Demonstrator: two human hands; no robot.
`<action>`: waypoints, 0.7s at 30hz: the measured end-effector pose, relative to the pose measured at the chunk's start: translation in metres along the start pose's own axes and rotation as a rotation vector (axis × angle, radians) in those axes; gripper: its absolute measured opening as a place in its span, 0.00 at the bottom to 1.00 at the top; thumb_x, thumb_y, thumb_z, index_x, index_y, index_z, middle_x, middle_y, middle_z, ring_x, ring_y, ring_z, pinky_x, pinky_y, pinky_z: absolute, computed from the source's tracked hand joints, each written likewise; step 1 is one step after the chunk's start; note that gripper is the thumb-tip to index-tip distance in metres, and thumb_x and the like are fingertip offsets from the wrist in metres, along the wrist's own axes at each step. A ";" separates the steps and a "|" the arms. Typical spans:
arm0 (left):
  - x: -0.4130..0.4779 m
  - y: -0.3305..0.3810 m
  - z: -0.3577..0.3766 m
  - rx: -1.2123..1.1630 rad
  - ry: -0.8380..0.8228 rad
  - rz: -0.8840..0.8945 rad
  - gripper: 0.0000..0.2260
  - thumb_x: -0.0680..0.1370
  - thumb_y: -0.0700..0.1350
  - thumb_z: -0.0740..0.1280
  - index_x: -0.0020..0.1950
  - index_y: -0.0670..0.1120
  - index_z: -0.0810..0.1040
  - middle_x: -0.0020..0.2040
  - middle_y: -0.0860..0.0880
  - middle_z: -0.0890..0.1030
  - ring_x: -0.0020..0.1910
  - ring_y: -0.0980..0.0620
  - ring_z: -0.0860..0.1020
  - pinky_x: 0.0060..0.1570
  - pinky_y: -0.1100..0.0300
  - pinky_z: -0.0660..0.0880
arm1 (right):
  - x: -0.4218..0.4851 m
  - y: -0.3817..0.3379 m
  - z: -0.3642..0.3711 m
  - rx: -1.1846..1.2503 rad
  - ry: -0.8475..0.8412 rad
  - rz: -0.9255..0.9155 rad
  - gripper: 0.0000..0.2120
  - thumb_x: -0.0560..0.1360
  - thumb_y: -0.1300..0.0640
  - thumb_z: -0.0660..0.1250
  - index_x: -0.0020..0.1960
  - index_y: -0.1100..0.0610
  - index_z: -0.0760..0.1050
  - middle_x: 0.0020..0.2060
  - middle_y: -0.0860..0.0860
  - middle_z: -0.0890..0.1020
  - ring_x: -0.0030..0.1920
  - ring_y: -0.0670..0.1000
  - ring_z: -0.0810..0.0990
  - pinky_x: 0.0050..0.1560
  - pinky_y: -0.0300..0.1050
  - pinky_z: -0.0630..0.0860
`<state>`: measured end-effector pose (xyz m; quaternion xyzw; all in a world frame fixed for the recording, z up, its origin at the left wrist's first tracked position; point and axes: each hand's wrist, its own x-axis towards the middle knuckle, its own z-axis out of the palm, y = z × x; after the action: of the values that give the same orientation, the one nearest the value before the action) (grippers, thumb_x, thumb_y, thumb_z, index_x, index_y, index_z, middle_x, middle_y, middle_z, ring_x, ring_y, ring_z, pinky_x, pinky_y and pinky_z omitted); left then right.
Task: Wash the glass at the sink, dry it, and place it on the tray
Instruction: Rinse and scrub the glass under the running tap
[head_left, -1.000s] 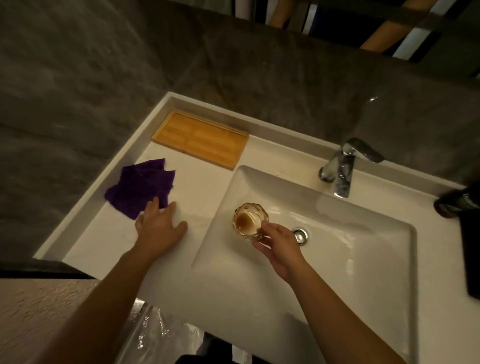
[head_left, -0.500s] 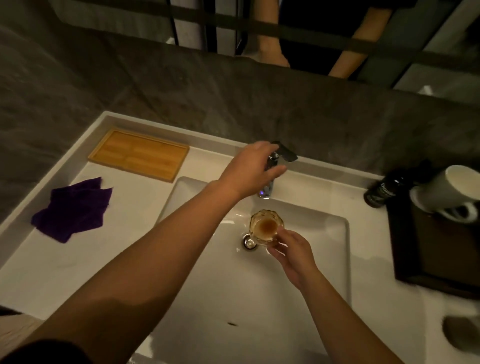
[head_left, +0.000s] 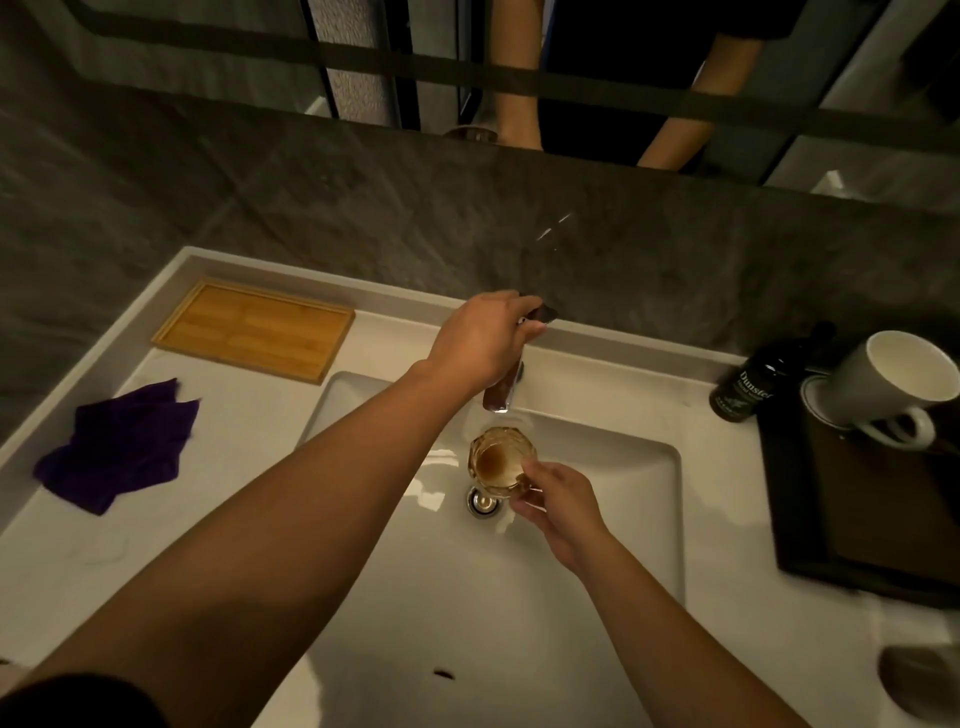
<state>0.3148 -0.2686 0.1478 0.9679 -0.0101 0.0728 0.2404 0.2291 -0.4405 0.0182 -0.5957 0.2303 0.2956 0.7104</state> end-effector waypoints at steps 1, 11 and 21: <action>-0.001 0.001 -0.001 -0.020 -0.002 -0.006 0.18 0.83 0.54 0.63 0.71 0.50 0.77 0.62 0.49 0.82 0.59 0.47 0.80 0.57 0.49 0.79 | -0.001 0.002 0.001 0.001 0.000 0.006 0.10 0.81 0.58 0.71 0.54 0.66 0.80 0.44 0.60 0.83 0.45 0.56 0.83 0.54 0.54 0.84; -0.012 -0.007 0.005 -0.448 0.045 -0.230 0.21 0.82 0.56 0.63 0.73 0.49 0.74 0.70 0.47 0.78 0.67 0.49 0.76 0.64 0.53 0.75 | -0.005 0.014 -0.003 -0.044 0.002 0.015 0.08 0.80 0.59 0.71 0.51 0.64 0.81 0.44 0.59 0.84 0.44 0.55 0.83 0.48 0.49 0.84; -0.143 -0.070 0.076 -1.021 -0.304 -0.781 0.10 0.80 0.46 0.69 0.55 0.42 0.85 0.47 0.42 0.87 0.44 0.48 0.84 0.45 0.54 0.77 | -0.006 0.011 0.001 -0.022 -0.029 -0.020 0.11 0.82 0.59 0.68 0.56 0.68 0.81 0.45 0.59 0.85 0.44 0.54 0.85 0.48 0.47 0.84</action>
<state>0.1871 -0.2446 0.0277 0.6643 0.2745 -0.1712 0.6739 0.2171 -0.4391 0.0141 -0.6015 0.2107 0.2995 0.7100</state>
